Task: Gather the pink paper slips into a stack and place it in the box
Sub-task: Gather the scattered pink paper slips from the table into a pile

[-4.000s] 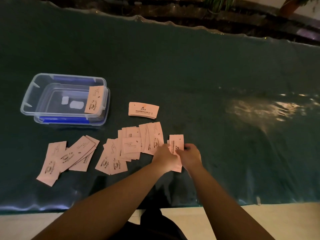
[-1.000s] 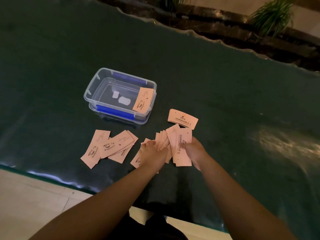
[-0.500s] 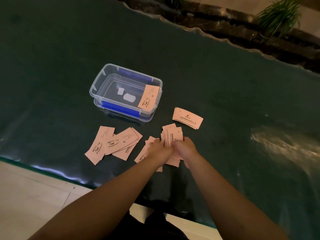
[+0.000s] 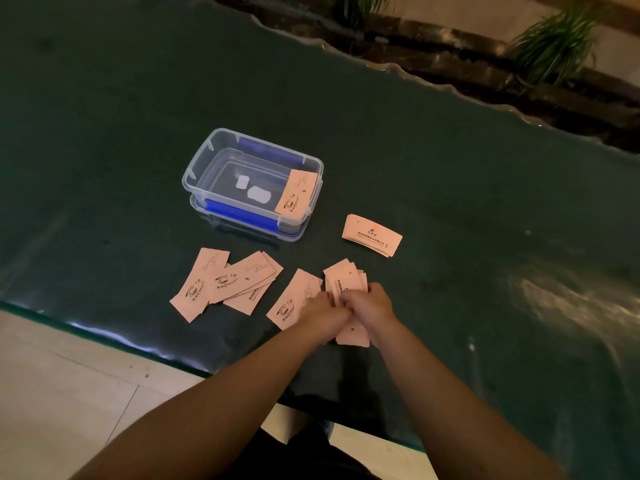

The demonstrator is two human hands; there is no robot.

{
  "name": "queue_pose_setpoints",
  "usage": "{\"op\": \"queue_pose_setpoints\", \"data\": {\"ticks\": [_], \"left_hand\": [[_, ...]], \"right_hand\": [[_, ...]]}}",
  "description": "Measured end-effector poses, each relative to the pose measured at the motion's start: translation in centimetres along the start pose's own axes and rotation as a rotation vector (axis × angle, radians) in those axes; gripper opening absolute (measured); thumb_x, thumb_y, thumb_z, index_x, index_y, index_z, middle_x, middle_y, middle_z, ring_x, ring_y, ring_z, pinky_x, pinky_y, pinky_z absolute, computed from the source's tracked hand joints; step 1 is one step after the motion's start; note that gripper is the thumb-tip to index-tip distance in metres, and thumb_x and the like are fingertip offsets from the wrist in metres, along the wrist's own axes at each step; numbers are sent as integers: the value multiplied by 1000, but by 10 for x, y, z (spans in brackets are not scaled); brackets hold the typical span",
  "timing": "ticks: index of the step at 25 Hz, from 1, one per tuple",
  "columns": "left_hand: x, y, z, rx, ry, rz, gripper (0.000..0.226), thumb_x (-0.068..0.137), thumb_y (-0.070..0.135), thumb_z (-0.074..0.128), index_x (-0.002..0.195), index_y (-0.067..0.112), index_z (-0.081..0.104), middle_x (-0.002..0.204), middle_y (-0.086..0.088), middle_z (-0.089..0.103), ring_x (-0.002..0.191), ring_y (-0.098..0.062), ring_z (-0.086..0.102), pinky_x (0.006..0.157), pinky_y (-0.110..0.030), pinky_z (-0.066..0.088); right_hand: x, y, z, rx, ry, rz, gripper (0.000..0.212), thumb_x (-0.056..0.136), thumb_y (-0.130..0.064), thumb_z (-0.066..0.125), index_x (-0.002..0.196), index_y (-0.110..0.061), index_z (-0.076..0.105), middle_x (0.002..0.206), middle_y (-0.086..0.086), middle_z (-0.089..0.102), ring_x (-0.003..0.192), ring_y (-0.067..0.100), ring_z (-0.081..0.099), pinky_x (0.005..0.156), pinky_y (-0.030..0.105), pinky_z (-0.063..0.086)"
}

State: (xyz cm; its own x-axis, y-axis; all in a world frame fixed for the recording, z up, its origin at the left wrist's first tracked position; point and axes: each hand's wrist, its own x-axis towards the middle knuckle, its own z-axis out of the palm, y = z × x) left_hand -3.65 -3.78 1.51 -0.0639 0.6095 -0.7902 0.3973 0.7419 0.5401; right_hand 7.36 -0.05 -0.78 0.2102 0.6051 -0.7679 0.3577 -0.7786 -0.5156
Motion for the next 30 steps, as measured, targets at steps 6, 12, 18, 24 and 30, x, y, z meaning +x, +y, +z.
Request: {"op": "queue_pose_setpoints", "data": {"ticks": [6,12,18,24,30], "left_hand": [[-11,-5,20,104,50,107,47,104,32,50,150,21,47,156,-6,42,134,-24,45,83,-32,43],[-20,-30,7,88,257,152,53,97,33,64,148,21,55,155,-6,44,129,-19,48,100,-31,50],[-13,-49,-35,101,336,12,70,94,38,61,158,21,40,160,-8,37,146,-30,33,115,-47,35],[-4,-53,-53,8,239,-1,72,91,39,54,158,18,40,160,-10,36,146,-31,30,115,-46,33],[3,-47,-66,139,140,24,62,91,43,50,147,16,52,146,-10,52,134,-31,44,112,-49,40]], "right_hand": [[-5,8,-5,51,-50,5,79,79,-12,74,149,-19,40,124,5,60,103,25,67,73,40,58],[-4,21,-15,107,-65,-22,59,90,-17,73,144,-20,51,137,7,64,95,21,65,68,38,53],[-17,18,-12,305,-125,49,42,96,-16,70,135,-25,56,118,4,72,95,25,74,68,41,59],[-31,20,33,381,-110,14,45,96,-9,67,140,-17,61,125,9,74,104,30,73,84,48,62],[-42,15,65,321,43,4,40,91,-10,66,131,-15,61,120,11,73,99,31,74,87,48,63]]}}
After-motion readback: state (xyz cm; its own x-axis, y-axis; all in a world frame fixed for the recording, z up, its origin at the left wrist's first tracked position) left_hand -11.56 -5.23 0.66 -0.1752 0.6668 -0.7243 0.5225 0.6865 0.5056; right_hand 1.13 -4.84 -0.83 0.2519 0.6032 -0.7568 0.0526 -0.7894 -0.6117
